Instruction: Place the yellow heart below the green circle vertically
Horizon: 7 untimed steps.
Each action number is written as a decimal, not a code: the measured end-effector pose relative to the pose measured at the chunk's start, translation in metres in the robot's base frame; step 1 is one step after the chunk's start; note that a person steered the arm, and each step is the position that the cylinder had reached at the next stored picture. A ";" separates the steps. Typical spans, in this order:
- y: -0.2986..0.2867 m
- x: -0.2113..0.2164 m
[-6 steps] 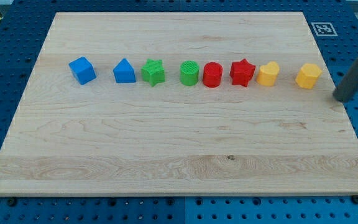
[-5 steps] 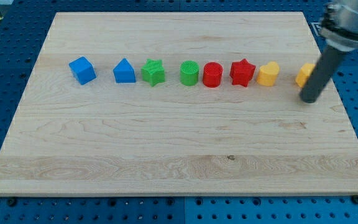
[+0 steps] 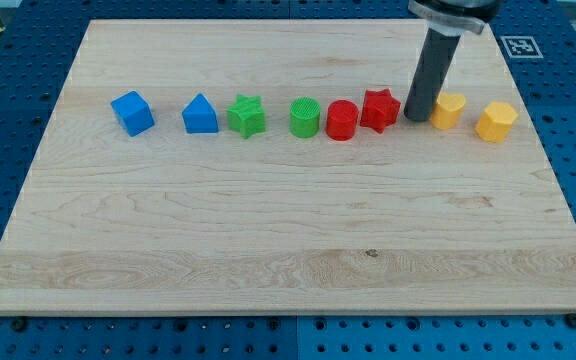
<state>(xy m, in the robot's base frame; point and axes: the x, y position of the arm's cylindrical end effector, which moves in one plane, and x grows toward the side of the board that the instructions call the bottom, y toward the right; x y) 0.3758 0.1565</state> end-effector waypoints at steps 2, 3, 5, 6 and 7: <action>0.000 -0.047; 0.027 -0.046; 0.066 -0.008; 0.036 -0.002; 0.012 0.015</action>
<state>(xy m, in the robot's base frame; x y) 0.3909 0.1687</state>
